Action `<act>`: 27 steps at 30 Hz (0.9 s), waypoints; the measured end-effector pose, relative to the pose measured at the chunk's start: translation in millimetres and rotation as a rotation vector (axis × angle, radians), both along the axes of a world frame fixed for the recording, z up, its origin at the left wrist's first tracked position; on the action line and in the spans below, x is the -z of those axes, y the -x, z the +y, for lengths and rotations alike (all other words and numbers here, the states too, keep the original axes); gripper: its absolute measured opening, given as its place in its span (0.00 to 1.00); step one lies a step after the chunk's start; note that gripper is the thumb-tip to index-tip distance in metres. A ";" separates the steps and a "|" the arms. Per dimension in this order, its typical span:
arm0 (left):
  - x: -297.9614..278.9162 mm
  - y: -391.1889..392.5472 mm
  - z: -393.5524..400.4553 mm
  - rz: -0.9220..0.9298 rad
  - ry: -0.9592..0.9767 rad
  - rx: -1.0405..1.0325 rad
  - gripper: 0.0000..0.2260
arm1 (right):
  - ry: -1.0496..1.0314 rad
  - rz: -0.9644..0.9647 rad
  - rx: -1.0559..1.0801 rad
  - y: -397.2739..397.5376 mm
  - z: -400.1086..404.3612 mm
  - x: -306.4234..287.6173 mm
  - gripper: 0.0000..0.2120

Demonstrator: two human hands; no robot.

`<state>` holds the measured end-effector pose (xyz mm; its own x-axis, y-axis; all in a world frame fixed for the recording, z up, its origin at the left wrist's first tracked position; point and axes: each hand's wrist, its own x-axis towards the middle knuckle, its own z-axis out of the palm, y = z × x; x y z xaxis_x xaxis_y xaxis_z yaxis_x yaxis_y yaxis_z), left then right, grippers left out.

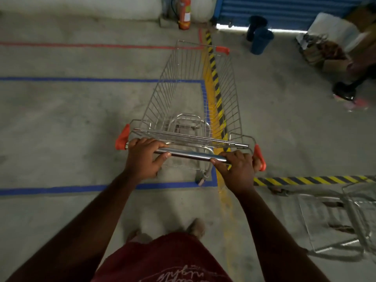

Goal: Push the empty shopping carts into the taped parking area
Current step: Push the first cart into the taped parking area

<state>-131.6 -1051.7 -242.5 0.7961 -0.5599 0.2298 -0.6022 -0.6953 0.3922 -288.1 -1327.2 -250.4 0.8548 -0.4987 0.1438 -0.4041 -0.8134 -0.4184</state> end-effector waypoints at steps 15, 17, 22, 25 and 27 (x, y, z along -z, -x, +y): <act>5.2 5.3 -28.2 0.022 -0.005 -0.097 0.17 | -0.037 0.012 -0.126 -17.9 -47.2 -1.0 0.28; 4.8 6.9 -32.4 0.024 -0.005 -0.102 0.17 | -0.024 -0.002 -0.139 -20.2 -53.9 0.9 0.27; 2.4 9.9 -45.5 0.029 0.000 -0.120 0.16 | -0.043 -0.014 -0.150 -26.7 -69.9 1.0 0.27; -0.7 11.0 -49.8 0.043 0.024 -0.118 0.18 | -0.041 -0.001 -0.159 -29.6 -75.6 -0.9 0.27; -3.6 11.3 -50.4 0.055 0.023 -0.117 0.19 | -0.034 0.000 -0.167 -30.7 -76.3 -1.5 0.25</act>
<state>-142.9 -1102.0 -239.0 0.8675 -0.4576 0.1953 -0.4945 -0.7503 0.4388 -257.4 -1403.5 -248.9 0.9261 -0.3547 0.1289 -0.2650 -0.8544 -0.4469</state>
